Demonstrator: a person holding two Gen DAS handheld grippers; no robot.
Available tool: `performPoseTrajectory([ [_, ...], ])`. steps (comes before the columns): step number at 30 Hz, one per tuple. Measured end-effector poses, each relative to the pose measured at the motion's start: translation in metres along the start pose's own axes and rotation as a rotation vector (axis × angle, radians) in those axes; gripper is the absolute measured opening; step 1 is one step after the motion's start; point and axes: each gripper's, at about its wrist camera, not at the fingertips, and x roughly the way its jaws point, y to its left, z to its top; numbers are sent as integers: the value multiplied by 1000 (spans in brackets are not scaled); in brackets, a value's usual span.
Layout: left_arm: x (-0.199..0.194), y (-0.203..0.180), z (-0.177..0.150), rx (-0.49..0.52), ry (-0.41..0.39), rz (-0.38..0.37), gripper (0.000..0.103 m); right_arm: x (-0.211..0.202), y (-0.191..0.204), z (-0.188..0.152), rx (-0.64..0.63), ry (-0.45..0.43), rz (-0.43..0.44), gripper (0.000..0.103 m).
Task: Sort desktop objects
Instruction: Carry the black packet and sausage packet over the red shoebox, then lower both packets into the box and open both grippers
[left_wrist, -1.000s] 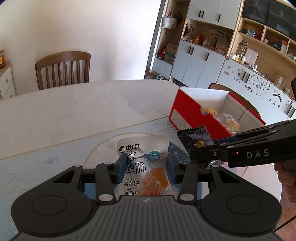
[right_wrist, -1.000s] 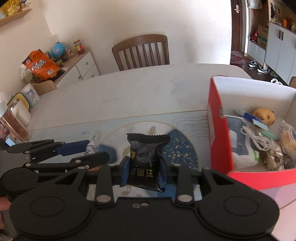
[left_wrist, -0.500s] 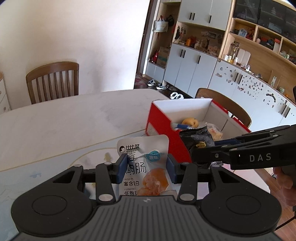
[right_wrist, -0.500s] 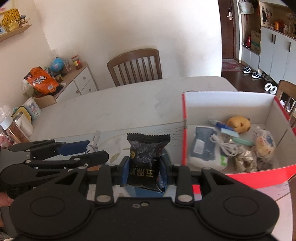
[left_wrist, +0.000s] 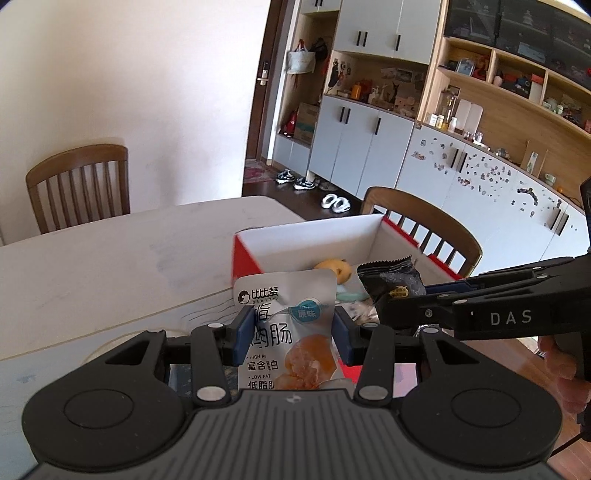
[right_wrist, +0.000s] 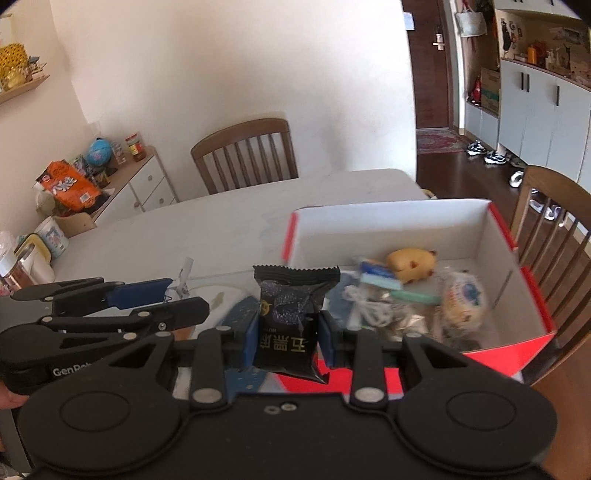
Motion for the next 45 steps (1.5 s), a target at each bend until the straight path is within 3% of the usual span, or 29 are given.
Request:
performPoseTrajectory([
  [16,54,-62,21,51,32,-12,44,-10,-78,11,15,-3,-33,33],
  [34,117,-75,43,133,123,13,44,22,-125,29,-24,29,-76,33],
  [45,144,-67,50,114,182,36,44,58,-135,29,-85,138,-56,33],
])
